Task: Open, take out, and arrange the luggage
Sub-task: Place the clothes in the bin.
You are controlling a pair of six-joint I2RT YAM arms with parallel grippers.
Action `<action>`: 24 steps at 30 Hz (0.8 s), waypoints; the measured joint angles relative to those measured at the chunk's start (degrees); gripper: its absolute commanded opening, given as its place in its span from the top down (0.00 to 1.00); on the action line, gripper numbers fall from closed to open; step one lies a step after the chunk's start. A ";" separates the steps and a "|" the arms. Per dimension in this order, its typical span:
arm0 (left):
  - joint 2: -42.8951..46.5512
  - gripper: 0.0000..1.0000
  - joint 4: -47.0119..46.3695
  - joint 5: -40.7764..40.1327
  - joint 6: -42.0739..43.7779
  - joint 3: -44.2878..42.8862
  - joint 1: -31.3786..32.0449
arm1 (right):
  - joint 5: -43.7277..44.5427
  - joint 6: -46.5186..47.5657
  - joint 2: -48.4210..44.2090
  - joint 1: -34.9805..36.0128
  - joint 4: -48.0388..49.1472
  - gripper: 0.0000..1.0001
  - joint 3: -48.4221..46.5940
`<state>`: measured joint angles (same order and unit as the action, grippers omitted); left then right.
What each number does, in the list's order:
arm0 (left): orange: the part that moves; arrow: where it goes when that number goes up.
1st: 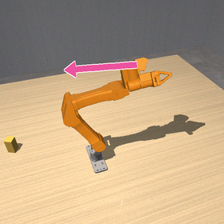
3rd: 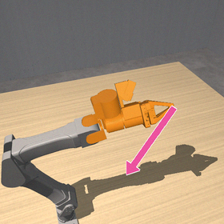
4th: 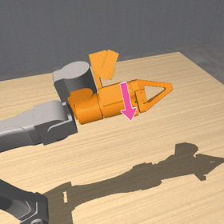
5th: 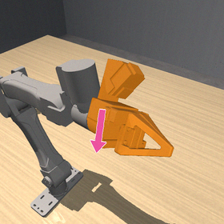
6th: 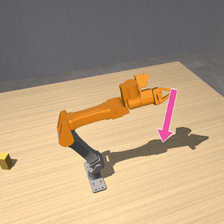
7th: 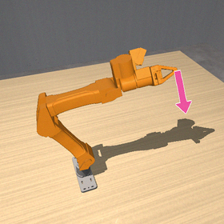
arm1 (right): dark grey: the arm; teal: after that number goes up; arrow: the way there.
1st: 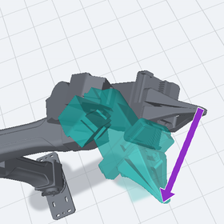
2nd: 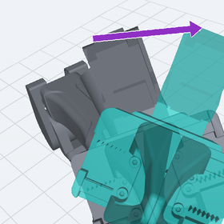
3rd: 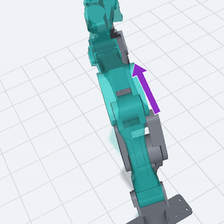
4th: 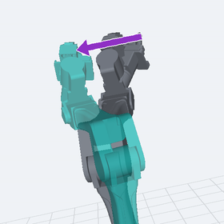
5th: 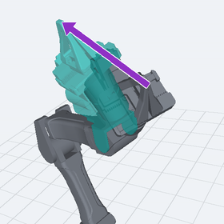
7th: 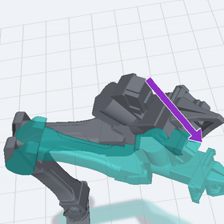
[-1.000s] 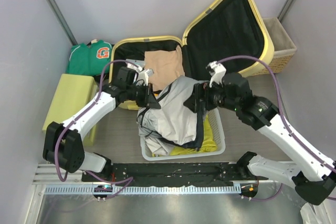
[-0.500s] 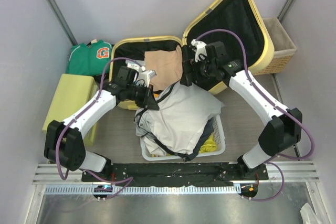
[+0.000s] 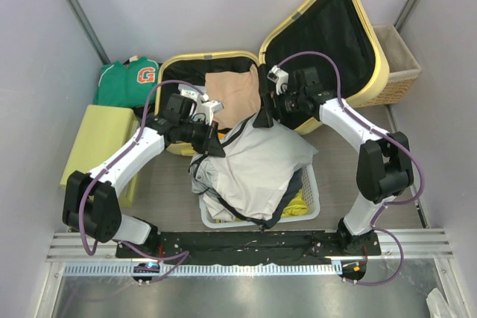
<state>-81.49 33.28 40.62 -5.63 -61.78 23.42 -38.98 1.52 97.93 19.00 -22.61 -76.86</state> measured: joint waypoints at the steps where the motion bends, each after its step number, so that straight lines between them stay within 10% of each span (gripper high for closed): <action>1: 0.00 1.00 0.04 -0.07 0.09 -0.04 0.00 | -1.33 0.04 0.81 0.00 0.28 0.09 0.00; 9: 0.13 1.00 0.85 -1.07 -0.07 -0.28 0.00 | -10.45 -1.62 1.57 -0.15 2.82 0.95 1.99; 24: 5.01 1.00 3.54 2.80 -7.85 -9.90 0.92 | -3.43 -14.97 -30.03 -0.31 3.32 0.99 10.19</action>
<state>-76.49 36.82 43.42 -13.47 -71.68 24.34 -42.41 -13.45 67.90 18.70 -19.29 -66.67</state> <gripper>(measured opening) 0.104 0.196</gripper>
